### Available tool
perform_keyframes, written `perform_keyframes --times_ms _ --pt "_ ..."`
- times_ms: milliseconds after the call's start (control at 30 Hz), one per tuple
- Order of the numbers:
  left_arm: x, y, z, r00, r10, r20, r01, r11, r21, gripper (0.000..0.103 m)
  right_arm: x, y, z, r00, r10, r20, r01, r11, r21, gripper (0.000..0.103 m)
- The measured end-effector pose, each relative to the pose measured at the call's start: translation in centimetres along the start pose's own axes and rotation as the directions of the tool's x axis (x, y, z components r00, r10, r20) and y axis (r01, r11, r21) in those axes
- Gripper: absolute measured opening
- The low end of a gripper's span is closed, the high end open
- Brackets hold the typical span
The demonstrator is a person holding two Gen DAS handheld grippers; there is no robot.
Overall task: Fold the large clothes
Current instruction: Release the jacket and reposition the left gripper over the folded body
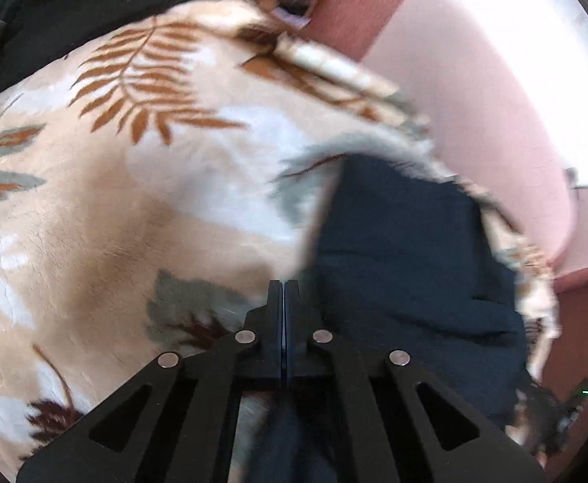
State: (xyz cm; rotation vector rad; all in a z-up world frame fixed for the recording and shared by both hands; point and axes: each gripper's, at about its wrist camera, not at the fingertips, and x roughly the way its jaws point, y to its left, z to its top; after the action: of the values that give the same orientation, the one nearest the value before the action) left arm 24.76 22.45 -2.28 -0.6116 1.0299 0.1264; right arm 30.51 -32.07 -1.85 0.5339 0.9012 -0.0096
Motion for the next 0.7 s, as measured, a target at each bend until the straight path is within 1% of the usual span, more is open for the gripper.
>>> perform_keyframes --times_ms 33,67,100,133,167,200,233,267,300,333,367,400,467,533,600,633,700 --pt "-1.1 -0.7 -0.2 0.999 -0.047 0.013 0.047 0.999 0.008 0.0 -1.0 0.3 -0.1 0.998 0.05 0.033 -0.05 0.999 0.0 0.022" --pt "-1.9 -1.5 -0.4 0.997 -0.073 0.029 0.072 0.997 0.035 0.0 -1.7 0.7 -0.3 0.992 0.111 0.056 -0.11 0.994 -0.013 0.022" --pt "-2.5 -2.7 -0.9 0.996 -0.08 0.045 0.077 0.994 0.072 0.002 -2.1 1.2 -0.7 0.989 0.138 0.061 -0.136 0.99 -0.034 0.022" --pt "-2.8 -3.5 -1.2 0.996 -0.078 0.053 0.073 0.993 0.095 0.008 -2.0 1.7 -1.1 0.986 0.155 0.06 -0.152 0.987 -0.059 0.022" --pt "-2.6 -4.7 -1.8 0.996 -0.072 0.046 0.065 0.989 0.136 0.018 -1.5 2.3 -1.6 0.985 0.17 0.038 -0.166 0.982 -0.091 0.022" --pt "-2.0 -5.5 -2.2 0.999 -0.049 0.022 0.044 0.984 0.17 0.022 -0.4 2.7 -2.2 0.989 0.15 -0.014 -0.15 0.982 -0.114 0.021" --pt "-0.3 -6.4 -3.1 1.0 0.013 -0.023 -0.007 0.977 0.213 0.024 1.1 3.0 -2.8 0.991 0.107 -0.075 -0.116 0.985 -0.124 0.022" --pt "1.0 -6.7 -3.9 0.996 0.065 -0.062 -0.048 0.97 0.238 0.024 3.2 2.9 -3.6 0.984 0.034 -0.176 -0.059 0.988 -0.14 0.022" --pt "2.5 -6.8 -4.8 0.987 0.12 -0.103 -0.089 0.961 0.261 0.024 3.6 2.9 -3.9 0.985 0.023 -0.17 -0.049 0.987 -0.153 0.018" --pt "3.0 -6.8 -5.5 0.985 0.142 -0.098 -0.11 0.955 0.277 0.024 2.9 3.0 -3.9 0.99 0.033 -0.138 -0.055 0.986 -0.157 0.017" --pt "2.2 -7.0 -6.0 0.989 0.141 -0.05 -0.12 0.947 0.299 0.024 2.4 3.1 -3.7 0.987 0.032 -0.157 -0.055 0.988 -0.146 0.018" --pt "1.4 -7.3 -6.5 0.987 0.149 -0.051 -0.126 0.94 0.316 0.024 1.6 3.1 -3.6 0.983 0.035 -0.179 -0.059 0.99 -0.129 0.02" --pt "0.1 -7.3 -7.1 0.99 0.113 -0.085 -0.083 0.951 0.298 0.024 0.1 3.2 -3.9 0.978 0.045 -0.204 -0.077 0.986 -0.15 0.022" --pt "-1.6 -6.8 -8.3 0.989 0.094 -0.115 -0.057 0.956 0.289 0.024 -1.0 3.0 -5.1 0.963 0.003 -0.271 -0.058 0.979 -0.194 0.031" --pt "-3.1 -5.9 -10.0 0.986 0.096 -0.139 -0.051 0.953 0.3 0.024 -2.5 2.4 -6.9 0.944 -0.039 -0.327 -0.035 0.975 -0.218 0.03" --pt "-3.9 -5.5 -11.3 0.983 0.098 -0.155 -0.046 0.951 0.305 0.024 -3.1 2.1 -7.8 0.934 -0.042 -0.356 -0.039 0.975 -0.218 0.032" --pt "-5.1 -4.8 -13.7 0.98 0.09 -0.18 -0.029 0.949 0.312 0.025 -4.3 1.0 -9.9 0.909 -0.056 -0.413 -0.036 0.976 -0.213 0.032"
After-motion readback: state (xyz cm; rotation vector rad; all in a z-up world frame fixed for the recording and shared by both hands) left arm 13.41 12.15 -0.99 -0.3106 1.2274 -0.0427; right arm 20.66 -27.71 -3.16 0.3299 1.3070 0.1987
